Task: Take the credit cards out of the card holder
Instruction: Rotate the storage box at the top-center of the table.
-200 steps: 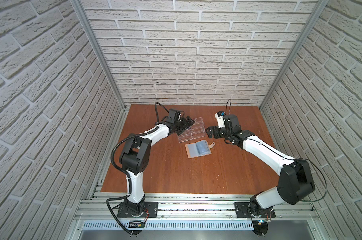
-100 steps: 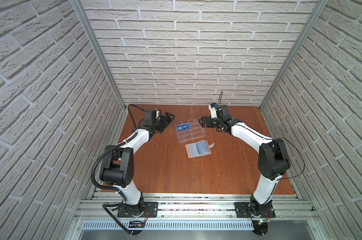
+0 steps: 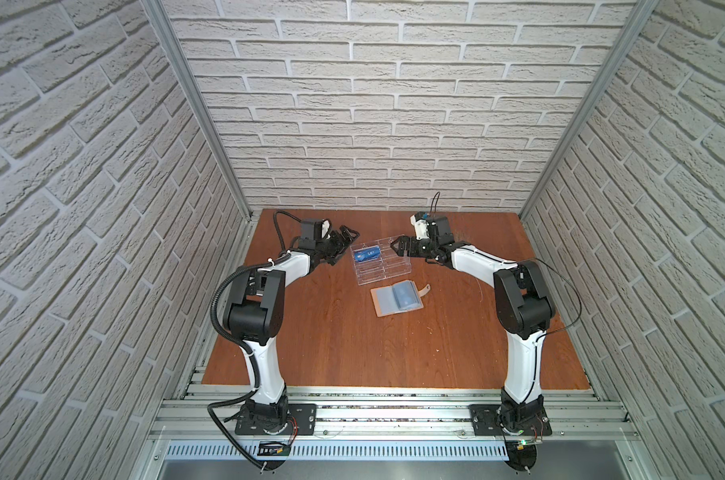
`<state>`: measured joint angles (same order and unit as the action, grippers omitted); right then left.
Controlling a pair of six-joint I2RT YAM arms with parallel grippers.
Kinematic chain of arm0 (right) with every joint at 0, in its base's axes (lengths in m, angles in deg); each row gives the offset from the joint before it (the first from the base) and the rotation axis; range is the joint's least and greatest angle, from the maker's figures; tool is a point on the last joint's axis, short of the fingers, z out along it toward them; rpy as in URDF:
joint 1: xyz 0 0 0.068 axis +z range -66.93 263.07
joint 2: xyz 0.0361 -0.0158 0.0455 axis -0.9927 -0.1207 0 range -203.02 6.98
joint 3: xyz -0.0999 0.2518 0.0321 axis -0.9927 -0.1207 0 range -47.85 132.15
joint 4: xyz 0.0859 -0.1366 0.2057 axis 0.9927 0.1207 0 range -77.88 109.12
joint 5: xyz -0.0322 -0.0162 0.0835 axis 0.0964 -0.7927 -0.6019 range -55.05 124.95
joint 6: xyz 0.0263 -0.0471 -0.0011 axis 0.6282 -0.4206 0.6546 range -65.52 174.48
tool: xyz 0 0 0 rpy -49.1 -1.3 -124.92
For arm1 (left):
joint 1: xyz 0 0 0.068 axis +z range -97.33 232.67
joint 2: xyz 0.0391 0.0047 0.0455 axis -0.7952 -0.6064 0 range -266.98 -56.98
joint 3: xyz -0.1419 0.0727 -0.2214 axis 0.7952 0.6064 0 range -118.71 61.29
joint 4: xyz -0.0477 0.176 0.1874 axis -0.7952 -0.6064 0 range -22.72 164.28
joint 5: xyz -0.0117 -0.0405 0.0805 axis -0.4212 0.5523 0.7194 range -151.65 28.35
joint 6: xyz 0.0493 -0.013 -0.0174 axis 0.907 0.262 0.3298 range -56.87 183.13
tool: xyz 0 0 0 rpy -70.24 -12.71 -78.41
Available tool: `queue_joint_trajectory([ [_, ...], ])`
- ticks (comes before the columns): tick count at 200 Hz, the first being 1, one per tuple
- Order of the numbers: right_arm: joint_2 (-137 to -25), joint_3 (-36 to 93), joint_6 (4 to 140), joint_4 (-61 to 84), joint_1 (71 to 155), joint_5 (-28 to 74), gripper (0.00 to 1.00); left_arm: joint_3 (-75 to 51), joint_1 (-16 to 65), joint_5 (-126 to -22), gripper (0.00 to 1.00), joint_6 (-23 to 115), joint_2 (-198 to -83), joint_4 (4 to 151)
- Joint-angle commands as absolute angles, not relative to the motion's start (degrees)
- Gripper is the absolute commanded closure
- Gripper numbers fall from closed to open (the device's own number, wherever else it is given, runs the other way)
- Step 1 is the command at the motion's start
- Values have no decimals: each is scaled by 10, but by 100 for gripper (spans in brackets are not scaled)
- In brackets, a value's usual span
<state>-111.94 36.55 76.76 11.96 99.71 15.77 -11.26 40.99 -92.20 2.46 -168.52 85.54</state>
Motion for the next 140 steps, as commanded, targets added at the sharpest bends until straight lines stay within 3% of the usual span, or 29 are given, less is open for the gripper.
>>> queue_joint_trajectory([
  [1, -1115, 356, 785, 48, 996, 126, 0, -137, 405, -933, 2, 20, -1699, 894],
  [140, -1032, 266, 794, 18, 1001, 120, 0, -185, 370, -933, 2, 8, -1743, 890],
])
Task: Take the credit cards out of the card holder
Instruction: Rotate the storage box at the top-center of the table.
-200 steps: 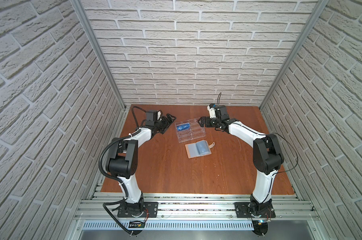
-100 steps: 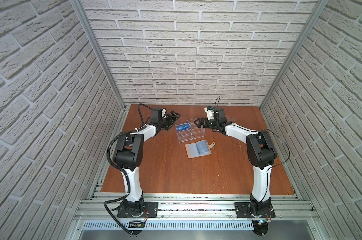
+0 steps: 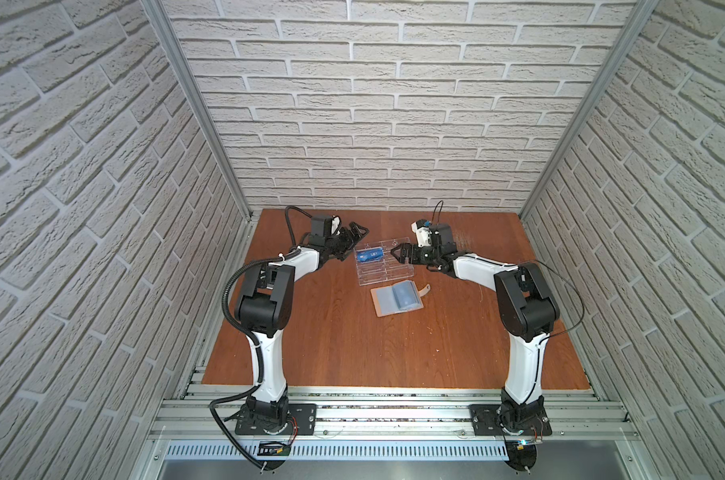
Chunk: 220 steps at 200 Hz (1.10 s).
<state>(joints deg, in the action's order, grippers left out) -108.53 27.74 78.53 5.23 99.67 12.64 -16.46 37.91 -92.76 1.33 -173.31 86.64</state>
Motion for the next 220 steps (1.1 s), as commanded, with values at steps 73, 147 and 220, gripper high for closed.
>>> queue_joint_trajectory([
  [73, -990, 223, 800, 39, 1004, 162, 1, -212, 363, -952, 2, -1, -1762, 892],
  [147, -907, 204, 754, 115, 1029, 251, 0, -168, 393, -953, 2, -1, -1726, 881],
  [220, -975, 275, 772, 104, 1107, 230, 0, -75, 411, -976, 2, -52, -1643, 959],
])
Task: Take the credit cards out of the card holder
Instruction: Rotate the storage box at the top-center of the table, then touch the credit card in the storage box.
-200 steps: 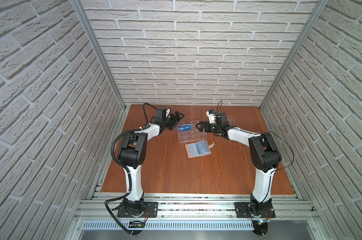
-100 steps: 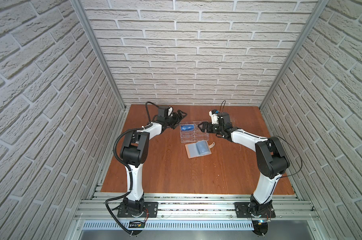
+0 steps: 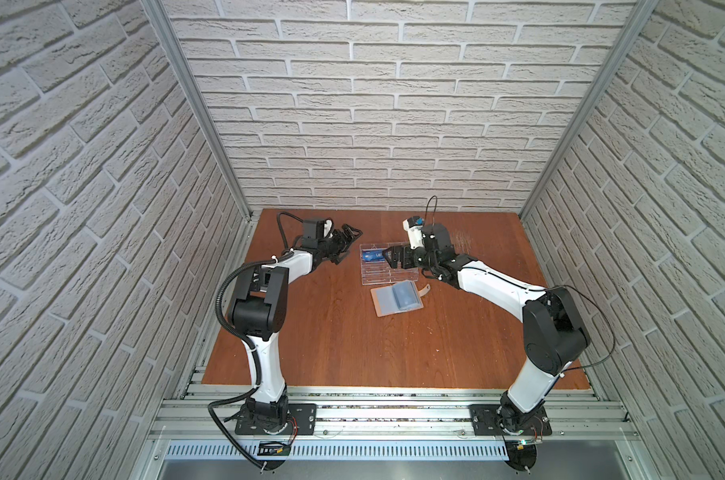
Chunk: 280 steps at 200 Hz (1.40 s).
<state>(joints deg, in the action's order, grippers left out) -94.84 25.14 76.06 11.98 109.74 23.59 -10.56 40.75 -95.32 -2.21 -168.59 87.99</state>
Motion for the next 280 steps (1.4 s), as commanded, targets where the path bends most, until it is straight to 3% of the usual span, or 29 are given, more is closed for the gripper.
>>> queue_joint_trajectory([
  [1, -976, 276, 772, 104, 1107, 229, 0, -74, 412, -977, 2, -53, -1641, 961],
  [88, -1052, 331, 801, 80, 1122, 214, 0, -38, 418, -1023, 2, -138, -1649, 1066],
  [167, -1098, 376, 800, 91, 1123, 218, 0, -30, 419, -1032, 2, -139, -1646, 1067],
  [280, -1068, 347, 805, 76, 1124, 206, 1, -27, 420, -1035, 2, -136, -1642, 1063],
])
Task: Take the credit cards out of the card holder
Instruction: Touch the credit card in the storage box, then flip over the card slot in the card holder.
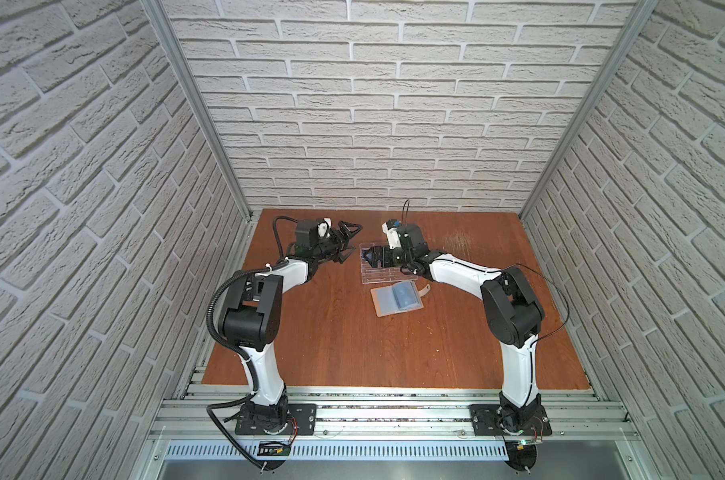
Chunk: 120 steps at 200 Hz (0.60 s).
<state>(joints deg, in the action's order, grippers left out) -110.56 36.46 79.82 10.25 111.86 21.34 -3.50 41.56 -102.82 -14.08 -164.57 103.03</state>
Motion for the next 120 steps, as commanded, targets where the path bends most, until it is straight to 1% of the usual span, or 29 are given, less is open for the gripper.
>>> queue_joint_trajectory([
  [1, -1068, 346, 805, 76, 1124, 206, 1, -27, 420, -1034, 2, -136, -1641, 1062],
  [40, -963, 271, 797, 87, 1124, 225, 0, 1, 419, -1023, 2, -115, -1594, 1026],
  [68, -888, 201, 792, 133, 1122, 247, 0, 37, 404, -1006, 2, -100, -1542, 989],
  [91, -836, 147, 793, 188, 1121, 259, 0, 55, 367, -978, 2, -84, -1506, 957],
  [120, -786, 55, 806, 180, 1120, 244, 0, 79, 307, -937, 2, -95, -1492, 956],
])
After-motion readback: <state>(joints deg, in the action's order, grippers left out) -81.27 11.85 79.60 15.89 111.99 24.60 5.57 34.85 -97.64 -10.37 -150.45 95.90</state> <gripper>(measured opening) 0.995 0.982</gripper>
